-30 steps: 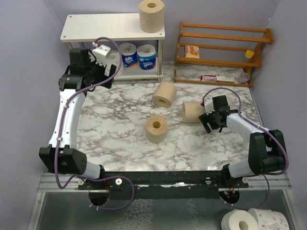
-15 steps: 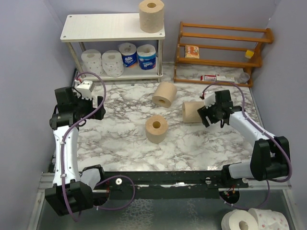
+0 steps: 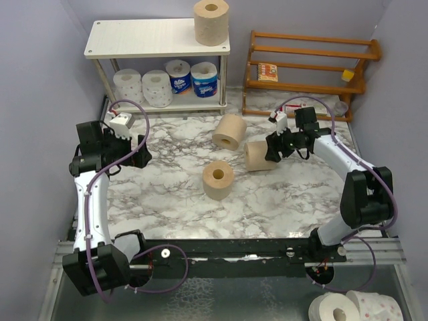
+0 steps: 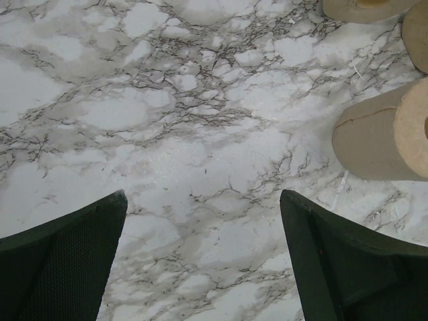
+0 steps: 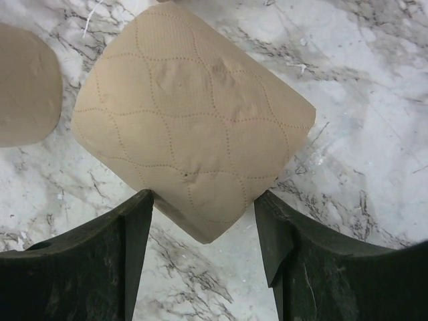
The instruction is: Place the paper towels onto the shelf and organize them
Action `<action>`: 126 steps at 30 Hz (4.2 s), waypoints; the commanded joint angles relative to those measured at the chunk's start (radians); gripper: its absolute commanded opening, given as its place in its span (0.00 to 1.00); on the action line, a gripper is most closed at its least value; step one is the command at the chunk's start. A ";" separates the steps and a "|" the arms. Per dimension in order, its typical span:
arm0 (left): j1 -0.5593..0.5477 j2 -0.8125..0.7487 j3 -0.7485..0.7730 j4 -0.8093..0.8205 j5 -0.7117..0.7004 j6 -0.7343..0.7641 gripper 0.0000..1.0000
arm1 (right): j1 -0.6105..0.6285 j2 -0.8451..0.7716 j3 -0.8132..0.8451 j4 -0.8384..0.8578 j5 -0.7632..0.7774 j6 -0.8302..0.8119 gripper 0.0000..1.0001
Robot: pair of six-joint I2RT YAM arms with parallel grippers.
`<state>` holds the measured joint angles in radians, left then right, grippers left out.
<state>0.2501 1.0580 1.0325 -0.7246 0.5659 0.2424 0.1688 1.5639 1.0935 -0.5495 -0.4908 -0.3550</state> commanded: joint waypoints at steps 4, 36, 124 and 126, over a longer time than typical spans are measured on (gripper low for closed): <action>0.028 0.026 -0.003 0.015 0.077 0.030 0.99 | 0.005 0.029 -0.018 0.001 -0.111 0.028 0.63; -0.667 0.632 0.442 -0.187 -0.019 0.097 0.91 | -0.069 -0.548 -0.379 0.121 0.520 0.014 0.75; -0.424 0.766 1.492 -0.084 -0.724 -1.083 0.00 | -0.069 -0.394 -0.381 0.112 0.545 0.004 0.74; -0.422 0.780 1.566 -0.079 -0.827 -1.072 0.00 | -0.069 -0.383 -0.380 0.110 0.544 0.002 0.74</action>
<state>-0.1875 1.8267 2.4474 -0.8700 -0.0242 -0.7769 0.1009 1.1603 0.7158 -0.4698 0.0372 -0.3454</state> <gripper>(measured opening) 0.054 0.743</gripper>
